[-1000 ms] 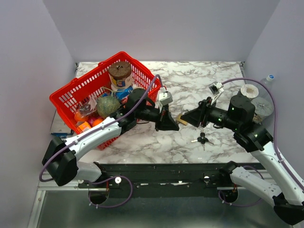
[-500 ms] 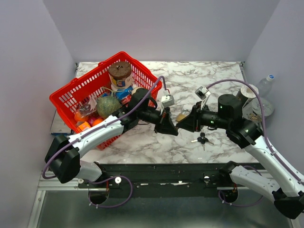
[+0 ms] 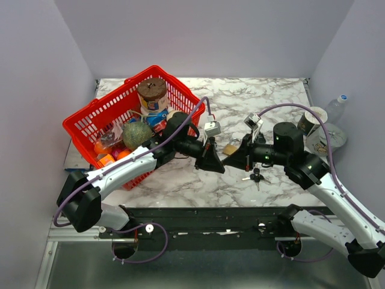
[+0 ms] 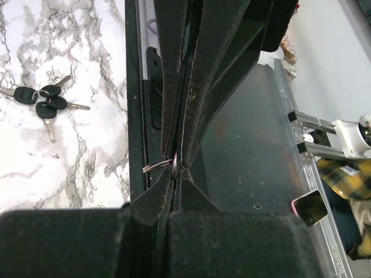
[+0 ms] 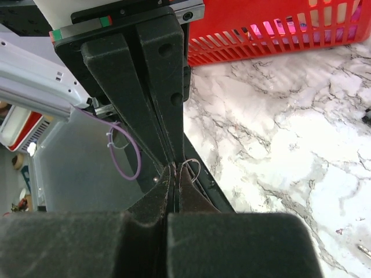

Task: Unlock with the key
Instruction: Adjust the key.

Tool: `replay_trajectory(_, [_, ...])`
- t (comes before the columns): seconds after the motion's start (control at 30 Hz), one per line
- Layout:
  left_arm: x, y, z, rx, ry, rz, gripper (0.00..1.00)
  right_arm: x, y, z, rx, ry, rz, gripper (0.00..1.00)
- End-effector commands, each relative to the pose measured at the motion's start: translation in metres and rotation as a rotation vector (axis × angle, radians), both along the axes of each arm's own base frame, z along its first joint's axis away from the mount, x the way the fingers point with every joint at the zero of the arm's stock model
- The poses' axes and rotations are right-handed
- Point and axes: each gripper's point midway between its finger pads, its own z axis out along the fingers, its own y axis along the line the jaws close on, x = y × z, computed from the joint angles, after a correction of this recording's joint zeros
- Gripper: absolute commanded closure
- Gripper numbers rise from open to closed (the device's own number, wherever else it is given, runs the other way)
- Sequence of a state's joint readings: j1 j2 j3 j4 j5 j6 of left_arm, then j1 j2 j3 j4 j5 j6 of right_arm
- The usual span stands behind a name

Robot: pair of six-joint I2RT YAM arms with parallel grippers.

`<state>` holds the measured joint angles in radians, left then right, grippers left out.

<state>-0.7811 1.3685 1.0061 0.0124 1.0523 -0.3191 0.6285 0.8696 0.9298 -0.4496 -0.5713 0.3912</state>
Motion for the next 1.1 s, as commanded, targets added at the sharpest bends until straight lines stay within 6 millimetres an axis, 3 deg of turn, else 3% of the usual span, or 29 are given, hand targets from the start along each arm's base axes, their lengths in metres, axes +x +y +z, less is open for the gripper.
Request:
replay_trajectory(0.0, [0.008,-0.005,0.017,-0.039,-0.058,0.03,0.55,-0.003,0.0,-0.003,0.003,-0.017,0.012,0.99])
replay_trajectory(0.07, [0.011,-0.004,0.02,-0.036,-0.062,0.055,0.24,0.003,-0.006,0.002,0.0,-0.061,-0.039,0.99])
replay_trajectory(0.17, [0.022,-0.002,0.029,-0.028,-0.049,0.153,0.14,0.017,-0.018,0.011,-0.01,-0.143,-0.142,0.99])
replay_trajectory(0.23, [0.034,0.002,0.036,-0.029,-0.034,0.241,0.13,0.025,-0.028,0.021,-0.012,-0.216,-0.207,0.99])
replay_trajectory(0.37, [0.047,0.015,0.069,-0.068,0.072,0.422,0.09,0.039,-0.039,0.034,-0.016,-0.34,-0.276,0.99])
replay_trajectory(0.43, [0.06,0.021,0.077,-0.061,0.26,0.548,0.08,0.047,-0.042,0.037,-0.03,-0.405,-0.301,0.99])
replay_trajectory(0.5, [0.071,0.024,0.076,-0.052,0.504,0.666,0.08,0.054,-0.043,0.042,-0.025,-0.475,-0.311,0.99])
replay_trajectory(0.53, [0.075,0.026,0.062,-0.03,0.595,0.699,0.08,0.057,-0.044,0.043,-0.025,-0.502,-0.32,0.99])
replay_trajectory(0.63, [0.077,0.021,0.059,-0.068,0.804,0.699,0.08,0.062,-0.042,0.051,-0.021,-0.593,-0.318,0.99])
replay_trajectory(0.83, [0.091,0.018,0.058,-0.068,1.002,0.776,0.08,0.063,-0.033,0.066,0.005,-0.747,-0.257,0.99])
replay_trajectory(1.07, [0.103,0.022,0.053,-0.088,1.21,0.88,0.08,0.05,-0.022,0.057,-0.002,-0.812,-0.136,0.99])
